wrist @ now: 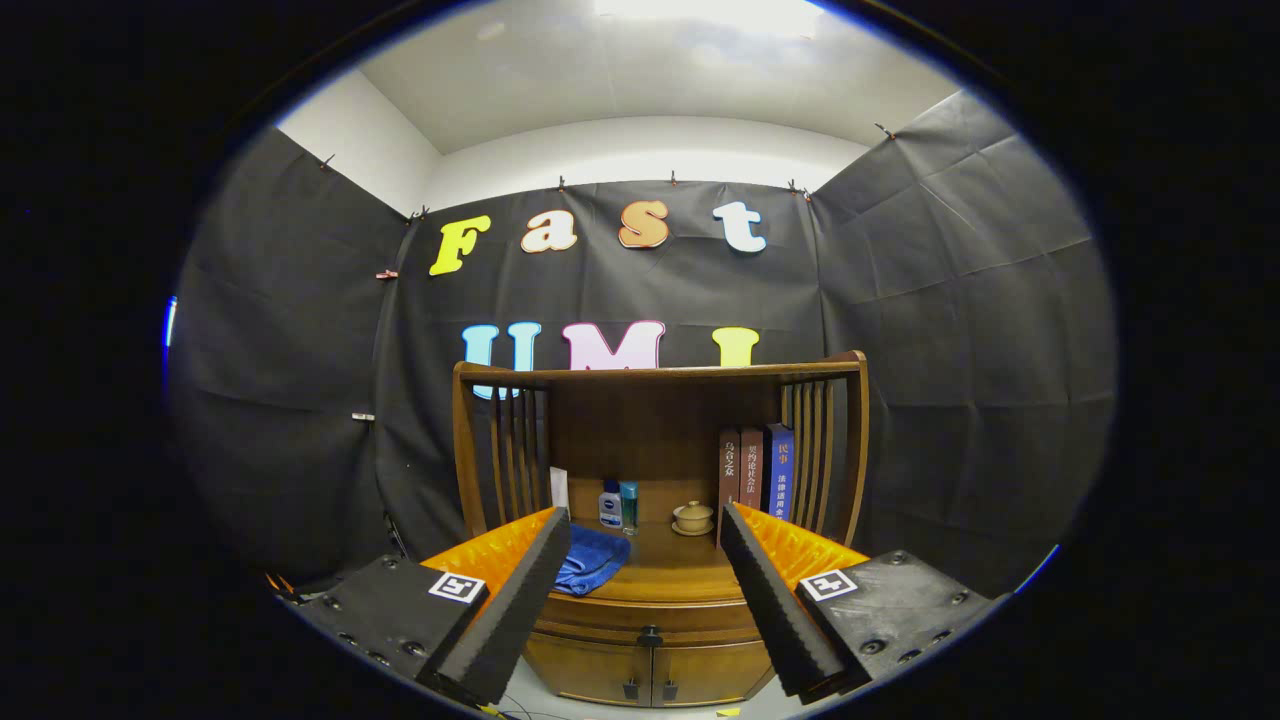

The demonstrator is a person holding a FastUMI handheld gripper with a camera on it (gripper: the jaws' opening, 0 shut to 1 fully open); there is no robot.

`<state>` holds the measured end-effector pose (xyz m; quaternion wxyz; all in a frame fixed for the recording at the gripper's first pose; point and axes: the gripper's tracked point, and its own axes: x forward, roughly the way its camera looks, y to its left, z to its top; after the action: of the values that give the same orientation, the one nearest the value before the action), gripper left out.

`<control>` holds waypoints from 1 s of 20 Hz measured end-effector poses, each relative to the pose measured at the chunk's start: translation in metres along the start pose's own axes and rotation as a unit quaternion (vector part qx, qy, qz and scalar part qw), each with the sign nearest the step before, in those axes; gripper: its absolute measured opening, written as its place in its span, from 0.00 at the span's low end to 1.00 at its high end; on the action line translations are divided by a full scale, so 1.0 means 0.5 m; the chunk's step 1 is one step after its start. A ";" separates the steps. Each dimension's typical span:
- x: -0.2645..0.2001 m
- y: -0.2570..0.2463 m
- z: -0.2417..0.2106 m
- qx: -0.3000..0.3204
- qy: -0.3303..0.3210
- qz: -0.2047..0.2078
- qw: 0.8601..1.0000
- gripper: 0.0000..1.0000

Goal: Pull open the drawer, take out the items inside it, and place them on the countertop above the cabinet.

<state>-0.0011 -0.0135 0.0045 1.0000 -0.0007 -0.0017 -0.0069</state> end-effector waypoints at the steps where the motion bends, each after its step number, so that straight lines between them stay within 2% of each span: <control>1: 0.000 -0.001 -0.001 0.000 0.001 0.000 1.000 0.98; 13: 0.010 0.005 -0.004 -0.004 0.005 0.001 1.000 0.99; 20: 0.036 0.018 -0.057 -0.007 0.024 0.003 1.000 0.99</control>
<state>0.0173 -0.0049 -0.0240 0.9997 -0.0074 0.0226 -0.0035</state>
